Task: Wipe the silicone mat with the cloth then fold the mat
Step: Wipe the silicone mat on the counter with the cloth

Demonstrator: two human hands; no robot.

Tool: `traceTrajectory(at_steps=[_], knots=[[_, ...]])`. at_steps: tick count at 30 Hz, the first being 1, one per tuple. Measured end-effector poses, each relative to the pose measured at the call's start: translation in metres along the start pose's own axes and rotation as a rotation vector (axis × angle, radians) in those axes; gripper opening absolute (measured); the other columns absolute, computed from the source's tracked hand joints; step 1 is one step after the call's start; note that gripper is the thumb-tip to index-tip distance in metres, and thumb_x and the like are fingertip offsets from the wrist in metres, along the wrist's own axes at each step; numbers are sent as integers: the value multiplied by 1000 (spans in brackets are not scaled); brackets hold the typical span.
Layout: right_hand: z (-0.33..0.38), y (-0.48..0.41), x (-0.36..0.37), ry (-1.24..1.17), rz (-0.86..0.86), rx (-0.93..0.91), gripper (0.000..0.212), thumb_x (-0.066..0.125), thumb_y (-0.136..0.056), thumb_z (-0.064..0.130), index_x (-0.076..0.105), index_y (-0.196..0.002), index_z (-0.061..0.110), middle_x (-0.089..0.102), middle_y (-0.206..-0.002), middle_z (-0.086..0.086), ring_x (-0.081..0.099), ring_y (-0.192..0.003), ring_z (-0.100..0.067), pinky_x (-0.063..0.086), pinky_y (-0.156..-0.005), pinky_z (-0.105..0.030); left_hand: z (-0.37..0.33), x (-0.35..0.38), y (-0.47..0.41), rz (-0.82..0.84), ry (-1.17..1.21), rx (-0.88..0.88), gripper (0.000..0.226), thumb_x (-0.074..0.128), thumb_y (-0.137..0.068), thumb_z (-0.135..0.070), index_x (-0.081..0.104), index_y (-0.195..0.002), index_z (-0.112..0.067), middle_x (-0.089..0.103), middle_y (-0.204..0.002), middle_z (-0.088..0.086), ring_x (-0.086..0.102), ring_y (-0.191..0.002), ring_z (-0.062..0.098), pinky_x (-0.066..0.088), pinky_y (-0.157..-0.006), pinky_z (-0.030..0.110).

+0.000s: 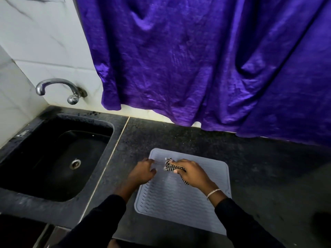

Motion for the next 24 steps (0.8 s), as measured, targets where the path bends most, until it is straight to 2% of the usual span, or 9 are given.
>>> traceTrajectory(at_steps=[2, 4, 7, 10, 14, 20, 24], knots=[[-7, 3, -4, 17, 17, -9, 41, 64, -97, 30, 62, -138, 31, 65, -133, 8, 63, -119, -16, 52, -98, -32, 5, 16, -2, 67, -209, -2, 66, 59, -95, -33, 34, -155, -18, 28, -162, 9, 34, -143, 35, 35, -116, 44], [-12, 1, -7, 41, 31, -20, 41, 63, -97, 27, 62, -138, 32, 64, -133, 9, 63, -120, -16, 52, -98, -32, 11, 27, -5, 133, -310, -11, 81, 65, -92, -36, 22, -159, -21, 13, -168, 2, 21, -149, 37, 31, -119, 49], [-15, -7, -10, 52, 58, -26, 42, 62, -98, 23, 61, -138, 33, 63, -134, 6, 62, -121, -18, 52, -100, -34, 14, 42, -11, 247, -445, 45, 102, 77, -83, -37, 15, -161, -14, 10, -169, 4, 18, -153, 32, 19, -125, 40], [-13, -22, -12, 75, 87, -43, 43, 62, -97, 22, 61, -137, 37, 63, -134, 7, 62, -121, -17, 52, -99, -31, 19, 45, -17, 272, -493, 76, 112, 84, -76, -36, 15, -161, -14, 10, -169, 4, 18, -153, 29, 19, -125, 38], [0, -53, -8, 164, 179, -60, 44, 63, -97, 26, 58, -139, 39, 62, -127, 4, 63, -116, -20, 52, -94, -35, 24, 48, -20, 250, -508, 122, 112, 83, -77, -36, 12, -162, -15, 6, -170, 4, 16, -154, 26, 13, -125, 35], [37, -101, 1, 310, 254, -108, 44, 61, -98, 22, 58, -141, 34, 61, -122, -2, 62, -114, -25, 50, -90, -38, 27, 54, -18, 268, -496, 81, 107, 78, -82, -27, 7, -162, -18, 1, -170, -1, 16, -152, 36, 25, -123, 49], [58, -116, 14, 421, 284, -184, 49, 60, -97, 16, 56, -142, 35, 59, -124, -6, 61, -115, -28, 51, -93, -42, 27, 52, -17, 250, -492, 84, 86, 61, -94, -21, 8, -162, -19, 4, -170, -1, 18, -151, 38, 28, -121, 49]])
Point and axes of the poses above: each hand's wrist, its own y-axis away from the middle knuckle, its own x-axis out of the palm, z = x × y, the point moved 10 cm from there along -y, towards the middle knuckle
